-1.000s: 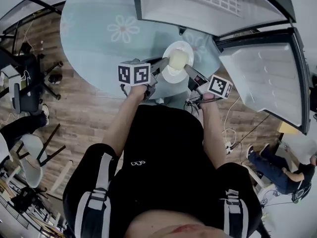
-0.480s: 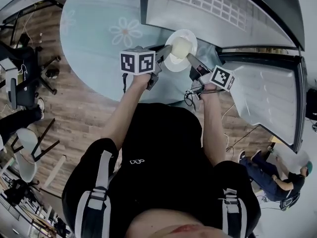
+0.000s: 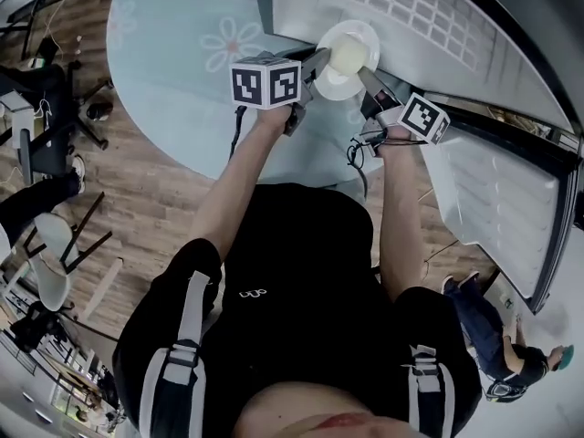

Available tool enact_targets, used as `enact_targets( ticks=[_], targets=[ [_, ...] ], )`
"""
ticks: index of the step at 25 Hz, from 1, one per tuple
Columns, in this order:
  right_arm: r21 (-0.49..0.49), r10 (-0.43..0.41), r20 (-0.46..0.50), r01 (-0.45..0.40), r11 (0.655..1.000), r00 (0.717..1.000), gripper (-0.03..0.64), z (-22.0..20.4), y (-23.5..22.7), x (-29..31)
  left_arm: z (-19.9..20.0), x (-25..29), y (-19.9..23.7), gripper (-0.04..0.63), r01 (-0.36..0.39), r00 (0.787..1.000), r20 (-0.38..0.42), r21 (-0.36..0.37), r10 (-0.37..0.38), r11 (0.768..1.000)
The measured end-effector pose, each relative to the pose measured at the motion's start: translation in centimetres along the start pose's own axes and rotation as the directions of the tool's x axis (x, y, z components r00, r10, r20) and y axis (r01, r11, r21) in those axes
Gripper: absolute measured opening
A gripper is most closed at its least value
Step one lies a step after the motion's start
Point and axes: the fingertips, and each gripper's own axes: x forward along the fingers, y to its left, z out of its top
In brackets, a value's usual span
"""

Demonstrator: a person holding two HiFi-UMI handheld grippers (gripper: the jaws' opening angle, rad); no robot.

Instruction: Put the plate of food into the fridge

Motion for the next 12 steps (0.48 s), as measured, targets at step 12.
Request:
enact_targets(
  ticks=[12],
  targets=[
    [-0.112,-0.086,0.034,0.089,0.99,0.996,0.04,5.1,-1.9,3.2,3.1,4.3,2.4,0.046,-0.074,0.997,0.033,0.056,0.073,0.996]
  ],
)
